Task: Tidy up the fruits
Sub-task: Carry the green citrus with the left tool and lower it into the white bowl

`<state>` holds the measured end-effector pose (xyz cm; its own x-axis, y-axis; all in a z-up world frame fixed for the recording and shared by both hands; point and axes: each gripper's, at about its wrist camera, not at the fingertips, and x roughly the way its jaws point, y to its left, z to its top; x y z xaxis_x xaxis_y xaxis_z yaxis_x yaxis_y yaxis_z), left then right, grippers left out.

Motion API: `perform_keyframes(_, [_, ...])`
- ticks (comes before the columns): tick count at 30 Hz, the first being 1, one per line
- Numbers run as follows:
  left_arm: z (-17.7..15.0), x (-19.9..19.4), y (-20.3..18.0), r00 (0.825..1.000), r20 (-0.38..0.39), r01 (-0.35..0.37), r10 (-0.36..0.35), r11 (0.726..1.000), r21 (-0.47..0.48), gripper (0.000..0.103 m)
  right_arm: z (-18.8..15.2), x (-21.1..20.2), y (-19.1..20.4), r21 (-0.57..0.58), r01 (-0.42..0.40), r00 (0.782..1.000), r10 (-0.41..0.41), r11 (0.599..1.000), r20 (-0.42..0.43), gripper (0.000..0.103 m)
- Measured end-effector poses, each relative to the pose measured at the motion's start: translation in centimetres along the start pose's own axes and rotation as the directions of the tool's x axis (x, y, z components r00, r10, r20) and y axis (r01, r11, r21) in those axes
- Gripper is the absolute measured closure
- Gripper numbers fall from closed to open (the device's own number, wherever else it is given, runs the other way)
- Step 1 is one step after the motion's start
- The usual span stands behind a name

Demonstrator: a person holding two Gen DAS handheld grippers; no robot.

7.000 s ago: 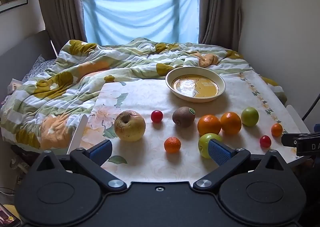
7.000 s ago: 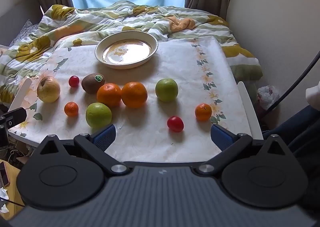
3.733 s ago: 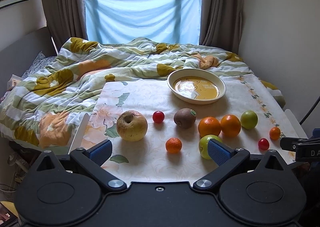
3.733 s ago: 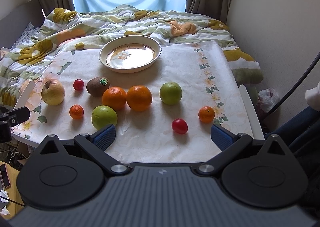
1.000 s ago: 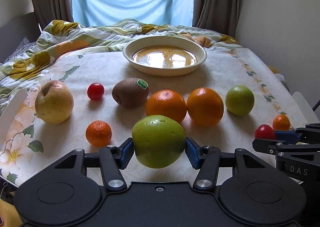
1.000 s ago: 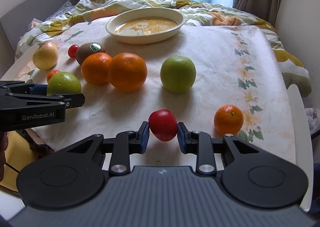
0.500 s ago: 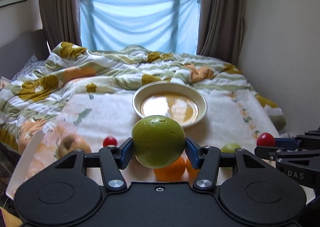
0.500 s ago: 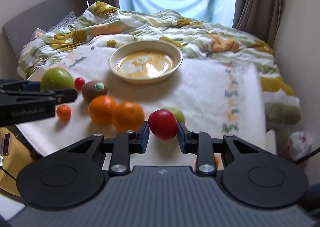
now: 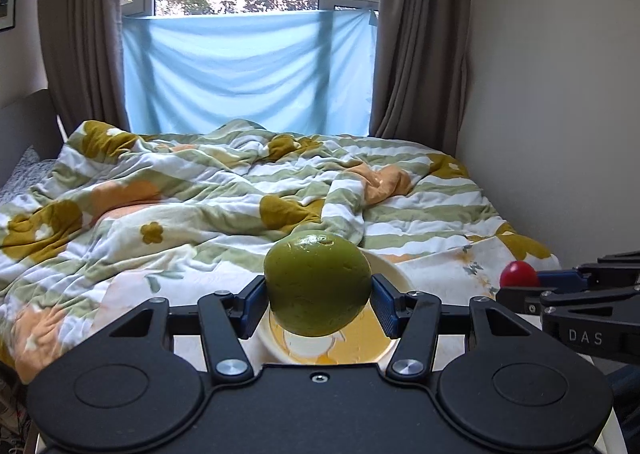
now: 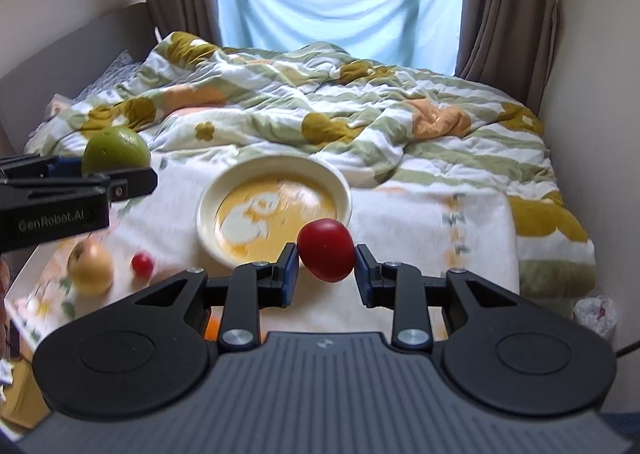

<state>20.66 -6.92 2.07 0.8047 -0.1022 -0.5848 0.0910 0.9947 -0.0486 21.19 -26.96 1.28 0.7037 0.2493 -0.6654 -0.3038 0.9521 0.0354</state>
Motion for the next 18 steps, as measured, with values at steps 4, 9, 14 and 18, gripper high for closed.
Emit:
perform_keyframes(4, [1.6,3.9,1.0,0.999,-0.03,0.028,-0.028,1.0,0.01,0.043,2.8,2.8,-0.3,0.018,0.015,1.0,-0.015,1.0,0.002,0.058])
perform_keyframes(9, [2.8,8.8,1.6,0.996,-0.076,0.054,-0.051,0.998,0.037,0.043,5.1,6.8,-1.0,0.041,0.027,1.0,-0.027,0.999,-0.009,0.058])
perform_keyframes(14, [3.0,13.5,1.9,0.985,-0.139,0.108,-0.098,0.992,0.06,0.043,6.5,10.4,-1.5,0.051,0.047,0.998,-0.046,0.998,-0.031,0.058])
perform_keyframes(18, [2.7,16.4,1.7,0.976,-0.185,0.129,-0.113,0.989,0.078,0.043,6.8,12.6,-1.8,0.069,0.054,0.997,-0.05,0.996,-0.059,0.058])
